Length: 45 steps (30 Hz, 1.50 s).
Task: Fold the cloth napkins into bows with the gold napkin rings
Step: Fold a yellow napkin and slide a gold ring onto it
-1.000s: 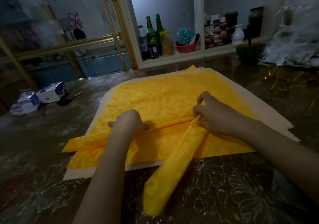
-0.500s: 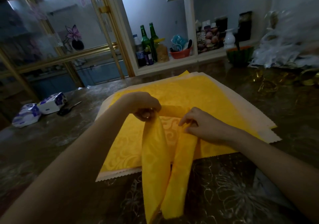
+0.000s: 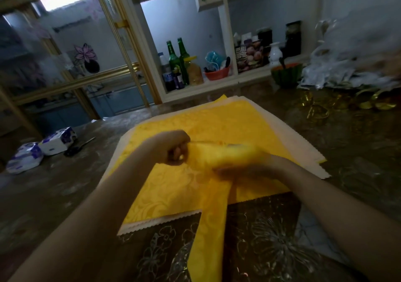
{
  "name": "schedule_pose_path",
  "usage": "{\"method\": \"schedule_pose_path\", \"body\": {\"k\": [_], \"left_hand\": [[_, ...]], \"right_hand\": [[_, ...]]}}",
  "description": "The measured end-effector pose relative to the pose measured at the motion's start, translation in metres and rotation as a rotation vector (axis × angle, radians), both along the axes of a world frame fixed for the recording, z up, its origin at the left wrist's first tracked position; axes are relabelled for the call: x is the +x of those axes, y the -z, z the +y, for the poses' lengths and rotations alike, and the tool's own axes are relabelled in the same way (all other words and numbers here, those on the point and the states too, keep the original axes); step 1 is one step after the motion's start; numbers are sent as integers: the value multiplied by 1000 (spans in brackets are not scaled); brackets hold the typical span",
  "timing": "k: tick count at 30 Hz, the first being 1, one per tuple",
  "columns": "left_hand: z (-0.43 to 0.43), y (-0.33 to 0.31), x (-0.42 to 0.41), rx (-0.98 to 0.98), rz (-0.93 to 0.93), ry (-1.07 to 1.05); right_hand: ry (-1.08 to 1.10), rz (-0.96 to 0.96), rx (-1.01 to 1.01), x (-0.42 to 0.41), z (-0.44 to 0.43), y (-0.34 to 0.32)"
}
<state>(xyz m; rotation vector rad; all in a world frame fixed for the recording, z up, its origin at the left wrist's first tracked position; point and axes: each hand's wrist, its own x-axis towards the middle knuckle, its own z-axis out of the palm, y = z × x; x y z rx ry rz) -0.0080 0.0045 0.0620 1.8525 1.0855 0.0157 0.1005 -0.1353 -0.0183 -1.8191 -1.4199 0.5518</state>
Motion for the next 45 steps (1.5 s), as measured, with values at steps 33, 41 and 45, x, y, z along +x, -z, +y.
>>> {"method": "schedule_pose_path", "body": {"k": [33,41,45], "left_hand": [[-39,65,21,-283,-377,78],[-43,75,29,-34,-473,158],[-37,75,25,-44,-516,112]], "right_hand": [[242,484,104,19,-6,-4],[612,-73,125,53,-25,-13],[1240,-601,-122,97,-65,-2]]}}
